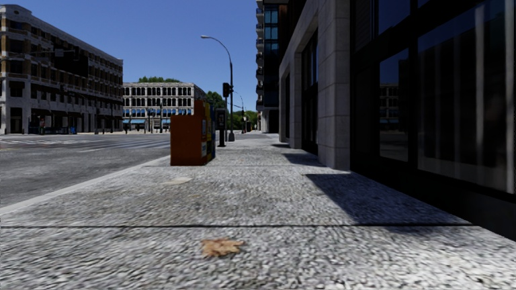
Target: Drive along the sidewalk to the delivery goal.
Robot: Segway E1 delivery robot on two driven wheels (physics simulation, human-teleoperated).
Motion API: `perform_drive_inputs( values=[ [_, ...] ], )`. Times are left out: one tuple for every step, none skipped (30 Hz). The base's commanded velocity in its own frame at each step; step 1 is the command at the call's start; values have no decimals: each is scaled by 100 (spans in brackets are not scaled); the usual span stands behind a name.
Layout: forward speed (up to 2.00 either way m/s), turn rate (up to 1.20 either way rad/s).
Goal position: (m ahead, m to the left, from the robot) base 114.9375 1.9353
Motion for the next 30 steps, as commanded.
perform_drive_inputs(
  values=[
    [200,0],
    [200,0],
    [200,0],
    [200,0],
    [200,0],
    [200,0],
    [200,0],
    [200,0],
    [200,0],
    [200,0],
    [200,0],
    [200,0],
    [200,0],
    [200,0],
    [200,0],
    [200,0],
    [200,0],
    [200,0],
    [200,0],
    [200,0],
    [200,0],
    [200,0],
    [200,0],
    [200,0],
    [200,0],
    [200,0],
    [200,0],
    [200,0],
    [200,0],
    [200,0]
  ],
)
